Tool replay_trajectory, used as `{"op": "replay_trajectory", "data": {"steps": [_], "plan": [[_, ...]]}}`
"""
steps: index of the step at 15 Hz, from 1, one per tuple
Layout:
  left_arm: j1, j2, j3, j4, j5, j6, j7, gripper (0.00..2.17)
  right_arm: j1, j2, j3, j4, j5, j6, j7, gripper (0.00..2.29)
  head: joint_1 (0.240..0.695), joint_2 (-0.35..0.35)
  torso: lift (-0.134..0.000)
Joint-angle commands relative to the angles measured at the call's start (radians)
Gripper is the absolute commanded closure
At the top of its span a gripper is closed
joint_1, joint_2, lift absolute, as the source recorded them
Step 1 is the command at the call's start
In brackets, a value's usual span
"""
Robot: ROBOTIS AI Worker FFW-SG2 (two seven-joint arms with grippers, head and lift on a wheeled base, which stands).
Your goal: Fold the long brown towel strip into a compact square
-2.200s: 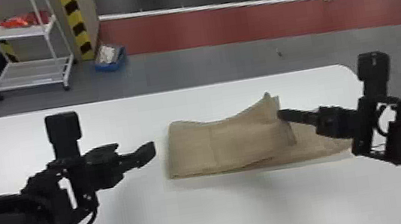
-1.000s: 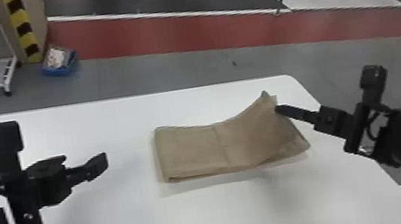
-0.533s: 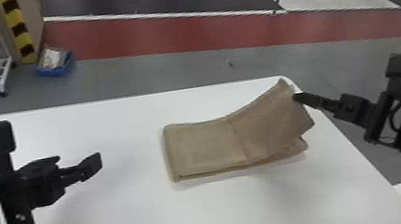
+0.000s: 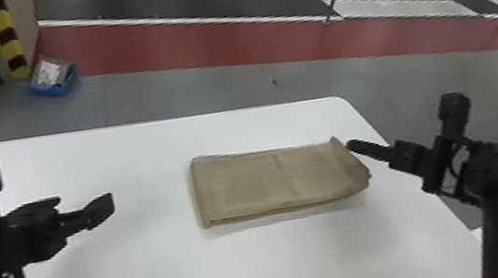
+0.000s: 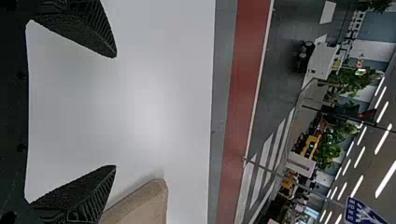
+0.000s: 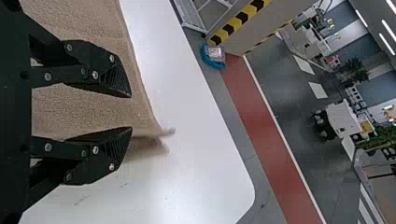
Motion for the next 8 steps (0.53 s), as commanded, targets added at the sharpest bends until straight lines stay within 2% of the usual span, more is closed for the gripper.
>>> {"op": "replay_trajectory", "data": {"steps": [1, 3, 8], "plan": [[-0.003, -0.002, -0.014, 0.002, -0.005, -0.002, 0.002, 0.03, 0.036, 0.027, -0.047, -0.052, -0.033, -0.027, 0.0, 0.05, 0.695, -0.331, -0.124], [-0.009, -0.003, -0.043, 0.009, -0.009, -0.002, 0.005, 0.03, 0.076, 0.044, -0.096, -0.079, -0.058, -0.082, 0.003, 0.06, 0.695, -0.339, -0.124], [-0.023, -0.015, -0.106, 0.015, -0.011, -0.002, 0.051, 0.04, 0.134, 0.045, -0.174, -0.065, -0.067, -0.196, 0.029, 0.07, 0.695, -0.35, -0.124]]}}
